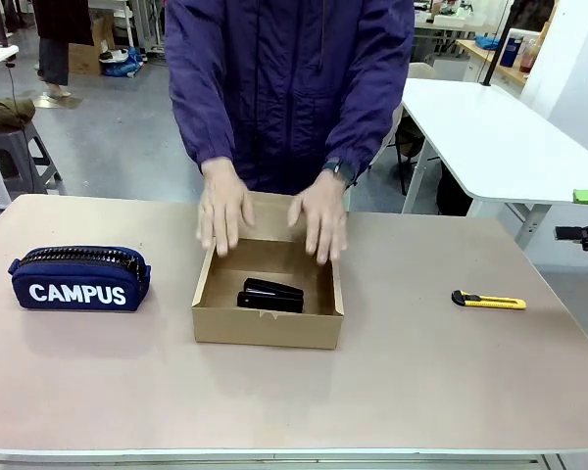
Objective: Pack the item into the box.
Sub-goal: Close the Mailer Box.
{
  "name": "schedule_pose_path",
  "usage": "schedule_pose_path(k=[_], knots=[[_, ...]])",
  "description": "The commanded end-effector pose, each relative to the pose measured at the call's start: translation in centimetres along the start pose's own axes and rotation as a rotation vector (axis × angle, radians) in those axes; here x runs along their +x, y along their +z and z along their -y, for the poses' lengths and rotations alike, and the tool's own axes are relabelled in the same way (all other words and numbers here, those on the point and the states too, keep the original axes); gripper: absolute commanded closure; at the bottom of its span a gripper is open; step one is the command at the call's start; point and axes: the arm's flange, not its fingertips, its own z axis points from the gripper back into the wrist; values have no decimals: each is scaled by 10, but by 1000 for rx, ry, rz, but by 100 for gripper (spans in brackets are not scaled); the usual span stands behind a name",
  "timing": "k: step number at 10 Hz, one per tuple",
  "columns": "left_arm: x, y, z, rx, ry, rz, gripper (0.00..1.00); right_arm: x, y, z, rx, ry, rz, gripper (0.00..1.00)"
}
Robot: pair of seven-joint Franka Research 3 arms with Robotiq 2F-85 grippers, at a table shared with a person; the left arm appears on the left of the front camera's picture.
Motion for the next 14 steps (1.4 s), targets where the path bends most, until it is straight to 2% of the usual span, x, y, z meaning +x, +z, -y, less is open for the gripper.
schedule_pose_path(k=[1,5,7,10,12,14], knots=[[1,0,1,-21,-14,14,0,1,1,-2,10,-3,1,0],[1,0,1,-21,-14,14,0,1,1,-2,10,-3,1,0],[3,-16,11,33,-18,-34,0,6,-15,-11,-5,25,-1,0],[17,-104,58,-7,-149,-192,0,42,-94,-47,-73,158,-87,0],[21,-187,71,32,-199,-292,0,76,-153,-50,-124,233,-165,0],[9,-260,71,104,-212,-281,0,93,-210,-47,-124,264,-221,0]])
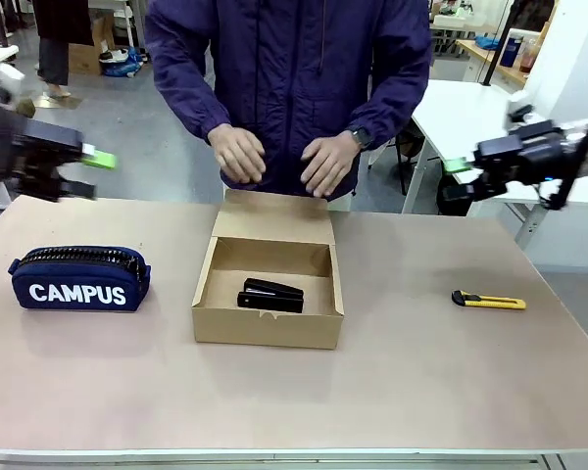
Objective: Pack the item into the box.
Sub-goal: Close the Mailer Box.
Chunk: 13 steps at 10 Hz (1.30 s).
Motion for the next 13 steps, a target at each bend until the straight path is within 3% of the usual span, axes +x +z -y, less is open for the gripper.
schedule_pose_path(k=[1,3,6,7,8,9,12,13], knots=[[13,-51,-15,55,5,30,0,25,-32,20,-12,-14,-3,0],[12,-104,-29,63,-16,19,0,37,-80,39,18,-123,-61,0],[17,-140,-51,38,-19,53,0,35,-125,59,6,-202,-111,0],[19,-137,-55,56,31,16,0,34,-118,58,10,-203,-92,0],[13,-133,-45,66,3,12,0,27,-90,54,-2,-203,-98,0],[13,-133,-45,66,3,12,0,24,-125,66,16,-191,-133,0],[17,-137,-50,65,7,12,0,25,-116,66,11,-196,-124,0],[22,-147,-59,35,43,-43,0,32,-130,72,27,-215,-156,0]])
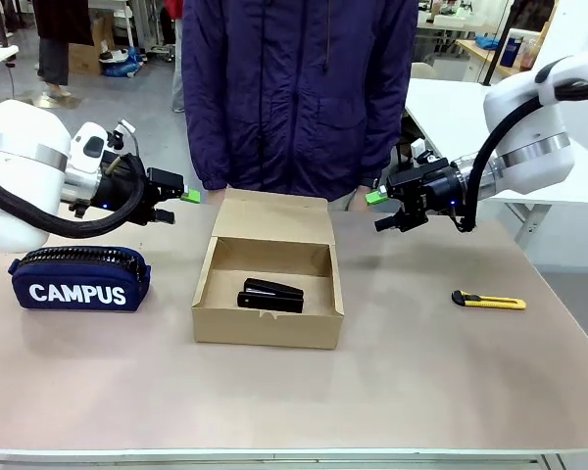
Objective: Pack the item into the box.
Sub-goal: Close the Mailer Box.
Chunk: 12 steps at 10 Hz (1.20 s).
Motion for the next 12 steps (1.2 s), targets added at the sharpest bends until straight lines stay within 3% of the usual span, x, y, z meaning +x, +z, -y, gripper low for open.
schedule_pose_path(k=[1,7,10,12], knots=[[8,-15,-12,-41,44,-74,0,15,-14,5,17,-37,-8,0],[30,-56,-42,-282,109,-214,0,38,-86,11,72,-192,-82,0],[31,-75,-50,-397,151,-253,0,46,-100,21,210,-256,-169,0],[32,-80,-53,-447,158,-249,0,47,-104,25,227,-269,-157,0]])
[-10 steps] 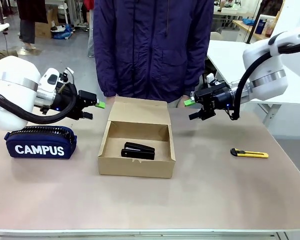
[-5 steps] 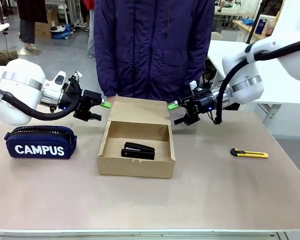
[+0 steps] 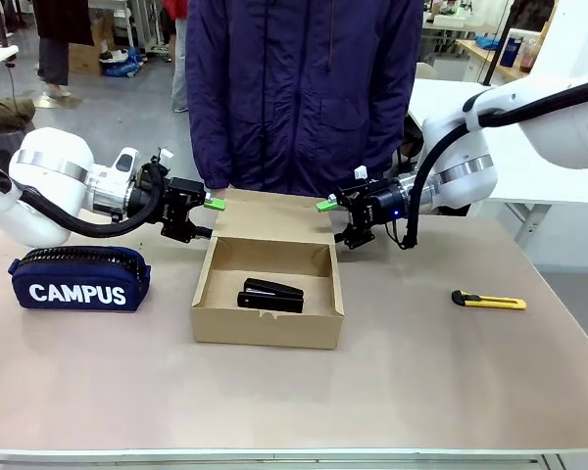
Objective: Pack the item into the box.
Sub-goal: Close the Mailer Box.
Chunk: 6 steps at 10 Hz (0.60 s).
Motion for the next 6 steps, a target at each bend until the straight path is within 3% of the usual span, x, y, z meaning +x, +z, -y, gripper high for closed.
schedule_pose_path(k=[1,2,3,4,5,6], knots=[[8,2,1,-57,10,8,0,10,0,-3,21,-34,48,0],[8,1,2,-81,2,12,8,9,-3,-1,0,-41,54,17],[8,1,2,-87,6,12,19,10,-4,0,-3,-49,51,20],[8,2,2,-94,-2,5,27,10,-4,1,4,-44,58,37],[9,4,0,-85,0,-2,39,9,-3,1,0,-41,68,39],[9,4,-2,-80,5,-4,46,8,-1,-2,-10,-30,83,56]])
